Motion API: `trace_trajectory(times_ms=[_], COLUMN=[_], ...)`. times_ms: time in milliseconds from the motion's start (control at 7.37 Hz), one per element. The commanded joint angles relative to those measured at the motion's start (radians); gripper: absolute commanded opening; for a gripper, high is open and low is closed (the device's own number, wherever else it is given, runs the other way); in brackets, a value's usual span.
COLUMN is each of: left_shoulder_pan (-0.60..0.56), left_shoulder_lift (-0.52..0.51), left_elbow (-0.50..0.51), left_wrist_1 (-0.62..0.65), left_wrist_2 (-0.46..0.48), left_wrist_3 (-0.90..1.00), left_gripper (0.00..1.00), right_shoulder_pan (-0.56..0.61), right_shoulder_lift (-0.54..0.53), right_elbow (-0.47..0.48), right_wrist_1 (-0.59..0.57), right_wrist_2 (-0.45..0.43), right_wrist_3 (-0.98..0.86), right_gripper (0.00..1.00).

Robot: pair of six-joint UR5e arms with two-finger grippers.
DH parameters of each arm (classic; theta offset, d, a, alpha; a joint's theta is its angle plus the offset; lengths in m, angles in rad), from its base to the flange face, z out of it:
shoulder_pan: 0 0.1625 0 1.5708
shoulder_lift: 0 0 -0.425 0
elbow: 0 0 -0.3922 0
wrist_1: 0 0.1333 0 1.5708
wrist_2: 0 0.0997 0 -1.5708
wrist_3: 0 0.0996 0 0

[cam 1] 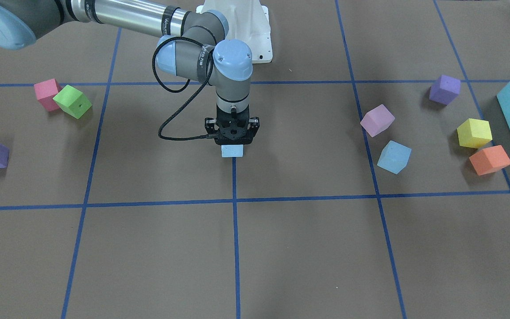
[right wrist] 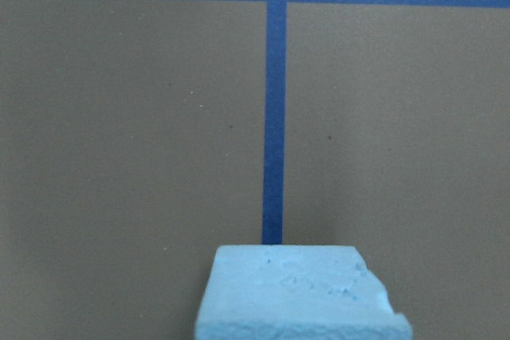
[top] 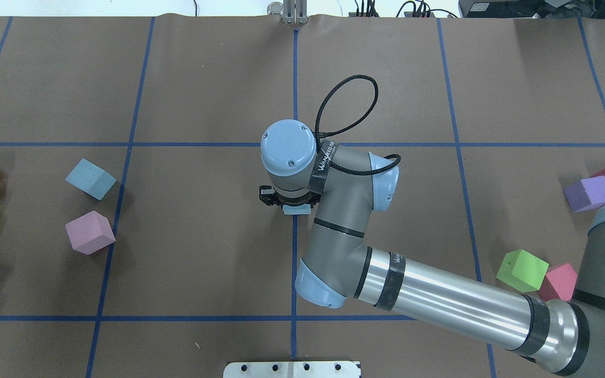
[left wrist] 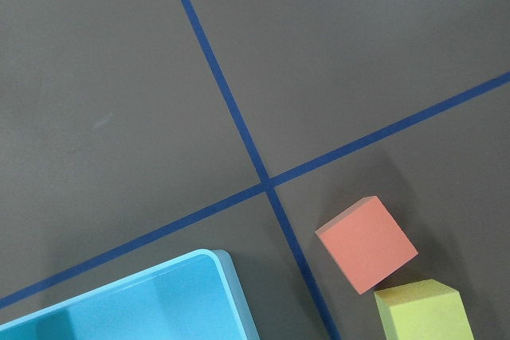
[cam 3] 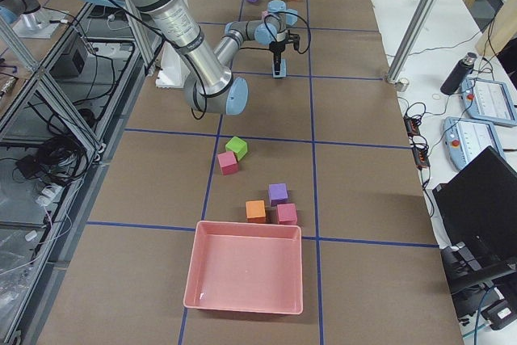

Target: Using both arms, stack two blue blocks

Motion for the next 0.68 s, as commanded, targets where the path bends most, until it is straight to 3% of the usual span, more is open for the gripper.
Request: trace_trajectory(times_ms=[0,271,543], left_shoulder_pan=[0.0,0.0,0.029], left_shoulder_lift=[0.0,-0.003,-0.079], left_elbow=[0.0,-0.002,0.047], left_wrist_1=[0.0,-0.002,0.009], left_wrist_2=[0.0,0.002,-0.003], left_wrist_3=[0.0,0.0,-0.09], left_gripper=[0.98,0.98,0.98], right_shoulder_pan=[0.008,0.073,0.222], right_shoulder_lift=[0.01,0.011,-0.017], right_elbow=[0.012,0.093,0.135], right_wrist_1=[0.0,-0.01,-0.012], right_wrist_2=[0.002,0.052,0.196], right_wrist_3=[0.005,0.002,-0.002], right_gripper=[0.99,0.99,1.0])
